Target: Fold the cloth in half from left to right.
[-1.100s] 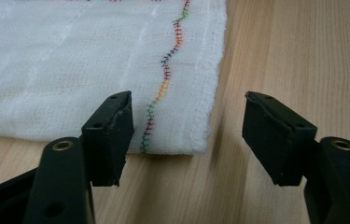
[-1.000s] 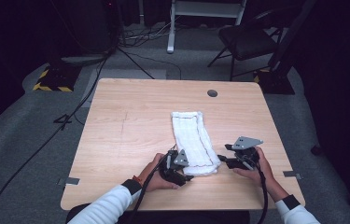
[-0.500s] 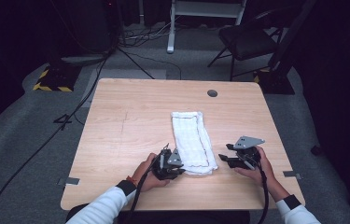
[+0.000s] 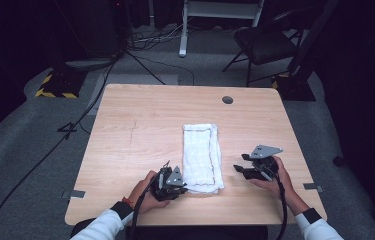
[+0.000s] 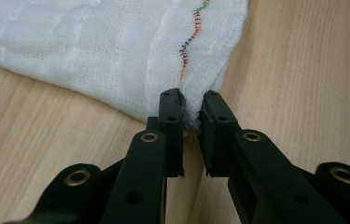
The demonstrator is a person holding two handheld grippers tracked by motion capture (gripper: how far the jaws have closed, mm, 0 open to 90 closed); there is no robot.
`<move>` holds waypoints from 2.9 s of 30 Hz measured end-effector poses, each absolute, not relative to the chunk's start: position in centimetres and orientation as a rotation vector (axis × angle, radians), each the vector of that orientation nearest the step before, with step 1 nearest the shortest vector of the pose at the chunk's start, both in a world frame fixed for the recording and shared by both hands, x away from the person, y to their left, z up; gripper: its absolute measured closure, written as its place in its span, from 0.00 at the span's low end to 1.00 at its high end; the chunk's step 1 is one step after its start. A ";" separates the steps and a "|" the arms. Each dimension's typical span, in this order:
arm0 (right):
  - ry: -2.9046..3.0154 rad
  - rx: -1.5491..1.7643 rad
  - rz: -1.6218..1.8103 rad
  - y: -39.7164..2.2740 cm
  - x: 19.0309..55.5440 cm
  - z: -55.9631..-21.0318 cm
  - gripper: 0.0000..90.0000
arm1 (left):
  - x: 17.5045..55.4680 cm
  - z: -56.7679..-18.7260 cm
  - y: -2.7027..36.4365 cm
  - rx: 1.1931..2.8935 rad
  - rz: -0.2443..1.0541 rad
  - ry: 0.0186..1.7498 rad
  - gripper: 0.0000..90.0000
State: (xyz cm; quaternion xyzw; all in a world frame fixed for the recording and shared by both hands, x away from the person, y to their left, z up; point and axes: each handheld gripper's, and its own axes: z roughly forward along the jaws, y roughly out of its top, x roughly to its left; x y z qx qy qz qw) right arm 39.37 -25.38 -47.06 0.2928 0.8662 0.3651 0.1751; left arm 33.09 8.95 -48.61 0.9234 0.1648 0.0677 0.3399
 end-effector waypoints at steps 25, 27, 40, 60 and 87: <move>2.456 0.863 1.088 -18.8 49.5 -46.3 0.42 | 32.3 -48.9 9.5 2.397 0.191 0.430 0.86; 2.454 0.867 1.081 -18.5 50.1 -46.5 0.42 | 32.2 -48.9 9.4 2.398 0.200 0.432 0.86; 2.464 0.971 1.043 -17.5 53.6 -47.8 0.44 | 31.7 -49.0 9.3 2.393 0.218 0.442 0.83; 2.552 0.976 1.117 -16.5 54.6 -49.3 0.89 | 33.0 -48.1 10.4 2.303 0.229 0.545 0.35; 2.488 0.858 1.127 -16.4 53.2 -48.1 0.94 | 53.4 -49.5 7.4 2.201 0.242 0.932 0.18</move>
